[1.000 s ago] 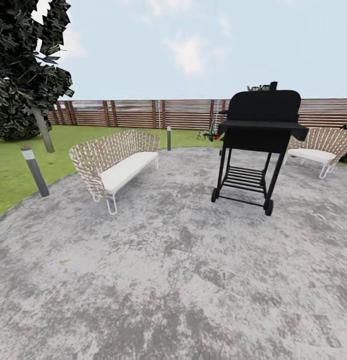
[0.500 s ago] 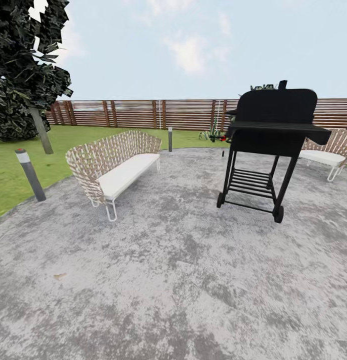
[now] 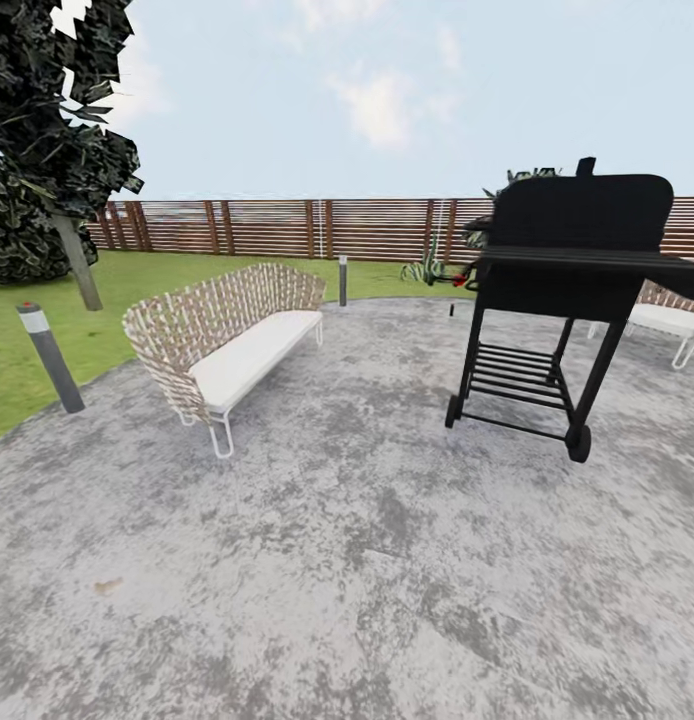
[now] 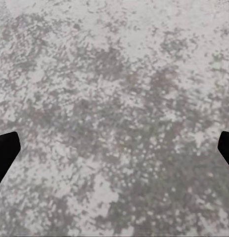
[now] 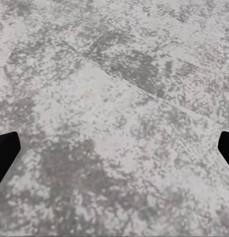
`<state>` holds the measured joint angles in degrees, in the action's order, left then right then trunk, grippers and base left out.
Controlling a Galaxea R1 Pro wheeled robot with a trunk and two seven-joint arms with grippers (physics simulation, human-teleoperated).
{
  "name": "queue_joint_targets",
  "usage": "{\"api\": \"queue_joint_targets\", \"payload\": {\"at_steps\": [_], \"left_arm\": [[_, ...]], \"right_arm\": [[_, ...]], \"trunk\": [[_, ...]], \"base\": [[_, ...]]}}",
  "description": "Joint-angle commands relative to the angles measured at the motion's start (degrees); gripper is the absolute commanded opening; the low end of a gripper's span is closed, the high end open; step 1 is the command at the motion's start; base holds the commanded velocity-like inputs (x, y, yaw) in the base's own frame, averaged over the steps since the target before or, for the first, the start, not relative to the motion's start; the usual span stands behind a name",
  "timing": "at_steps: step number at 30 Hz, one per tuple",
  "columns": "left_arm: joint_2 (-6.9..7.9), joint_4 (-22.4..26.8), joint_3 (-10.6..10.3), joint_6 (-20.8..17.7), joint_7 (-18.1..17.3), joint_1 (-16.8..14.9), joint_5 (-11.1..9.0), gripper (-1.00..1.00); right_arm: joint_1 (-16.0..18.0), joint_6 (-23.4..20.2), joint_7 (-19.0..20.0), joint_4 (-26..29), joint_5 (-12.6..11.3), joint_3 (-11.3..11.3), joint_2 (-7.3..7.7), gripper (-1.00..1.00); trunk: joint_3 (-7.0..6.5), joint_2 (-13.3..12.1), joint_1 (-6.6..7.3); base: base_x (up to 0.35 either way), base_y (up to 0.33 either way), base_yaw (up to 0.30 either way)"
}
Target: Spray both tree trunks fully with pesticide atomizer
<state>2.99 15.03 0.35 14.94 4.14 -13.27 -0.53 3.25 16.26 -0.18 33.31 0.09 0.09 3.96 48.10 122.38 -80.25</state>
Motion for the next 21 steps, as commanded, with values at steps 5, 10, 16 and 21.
{"api": "queue_joint_targets", "payload": {"at_steps": [5, 10, 16, 21], "left_arm": [[0.00, 0.0, 0.0, 0.0, 0.0, 0.0, 0.0, 1.00], [0.00, 0.0, 0.0, 0.0, 0.0, 0.0, 0.1, 1.00], [0.00, 0.0, 0.0, 0.0, 0.0, 0.0, 0.1, 1.00], [0.00, 0.0, 0.0, 0.0, 0.1, 0.0, 0.1, 1.00]], "right_arm": [[0.0, 0.0, 0.0, 0.0, 0.0, 0.0, 0.00, 1.00], [0.0, 0.0, 0.0, 0.0, 0.0, 0.0, 0.00, 1.00], [0.0, 0.0, 0.0, 0.0, 0.0, 0.0, 0.00, 1.00], [0.0, 0.0, 0.0, 0.0, 0.0, 0.0, 0.00, 1.00]], "trunk": [[0.00, 0.0, 0.00], [0.00, 0.0, 0.00], [0.00, 0.0, 0.00], [0.00, 0.0, 0.00]], "base": [[0.331, 0.104, 0.000], [0.331, 0.103, 0.000], [0.331, 0.100, 0.000], [0.331, 0.098, 0.000]]}}
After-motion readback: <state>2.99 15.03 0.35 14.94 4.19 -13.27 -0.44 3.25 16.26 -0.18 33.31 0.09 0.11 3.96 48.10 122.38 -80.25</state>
